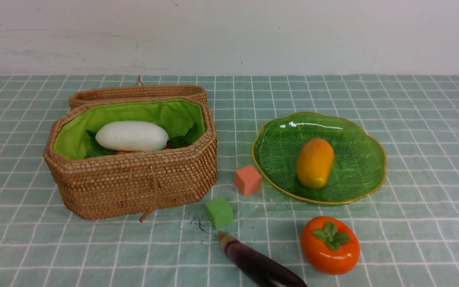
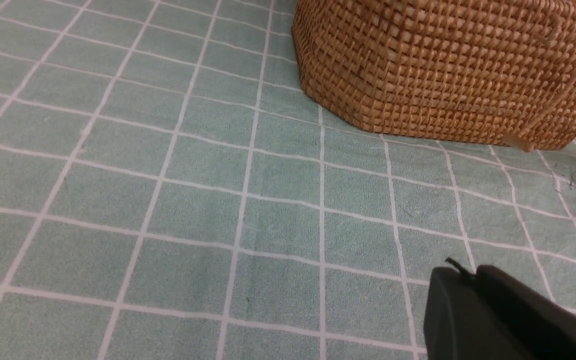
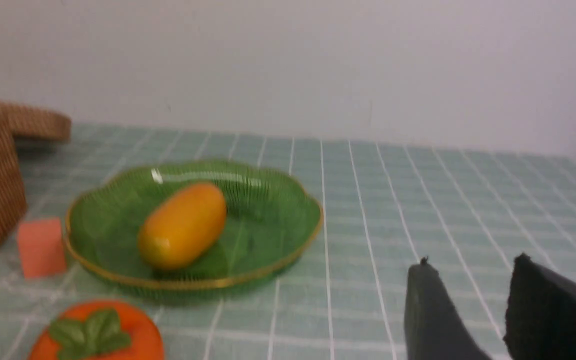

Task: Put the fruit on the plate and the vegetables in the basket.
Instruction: Grab an eggplant with your right arm and place it in the basket on the left.

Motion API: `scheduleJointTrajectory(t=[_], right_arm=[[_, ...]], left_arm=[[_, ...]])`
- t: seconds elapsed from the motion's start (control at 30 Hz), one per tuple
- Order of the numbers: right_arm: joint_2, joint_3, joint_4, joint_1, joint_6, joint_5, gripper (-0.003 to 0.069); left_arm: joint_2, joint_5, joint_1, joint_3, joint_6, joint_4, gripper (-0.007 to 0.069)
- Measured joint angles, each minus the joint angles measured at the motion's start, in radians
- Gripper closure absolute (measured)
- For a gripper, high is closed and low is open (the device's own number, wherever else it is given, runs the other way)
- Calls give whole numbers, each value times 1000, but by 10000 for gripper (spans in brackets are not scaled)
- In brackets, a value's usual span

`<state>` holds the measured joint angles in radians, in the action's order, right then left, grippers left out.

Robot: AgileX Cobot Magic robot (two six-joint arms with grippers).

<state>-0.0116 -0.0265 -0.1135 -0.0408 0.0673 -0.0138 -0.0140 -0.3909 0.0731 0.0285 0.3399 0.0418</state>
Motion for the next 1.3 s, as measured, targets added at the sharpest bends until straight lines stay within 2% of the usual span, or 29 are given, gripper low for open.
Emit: scheduleJointTrajectory(t=[0.23, 0.3, 0.4, 0.53, 0.7, 0.77, 0.83, 0.93, 1.0, 1.03, 1.17, 1.3], right_arm=[[0, 0, 0, 0, 18, 322, 417], [0, 1, 18, 0, 72, 457, 417], [0, 30, 27, 0, 119, 511, 417], [0, 125, 30, 0, 155, 501, 417], [54, 381, 34, 0, 214, 248, 417], [143, 526, 38, 0, 258, 14, 417], [180, 570, 39, 0, 271, -66, 417], [327, 654, 27, 0, 286, -303, 417], [378, 660, 13, 0, 286, -351, 417], [450, 660, -8, 0, 286, -436, 417], [560, 660, -3, 0, 290, -527, 417], [718, 660, 154, 0, 263, -552, 417]], left_arm=[[0, 0, 0, 0, 0, 0, 578], [0, 0, 0, 0, 0, 0, 578], [0, 0, 0, 0, 0, 0, 578], [0, 0, 0, 0, 0, 0, 578], [0, 0, 0, 0, 0, 0, 575], [0, 0, 0, 0, 0, 0, 573], [0, 0, 0, 0, 0, 0, 571], [0, 0, 0, 0, 0, 0, 566], [0, 0, 0, 0, 0, 0, 565], [0, 0, 0, 0, 0, 0, 564], [0, 0, 0, 0, 0, 0, 564], [0, 0, 0, 0, 0, 0, 562]])
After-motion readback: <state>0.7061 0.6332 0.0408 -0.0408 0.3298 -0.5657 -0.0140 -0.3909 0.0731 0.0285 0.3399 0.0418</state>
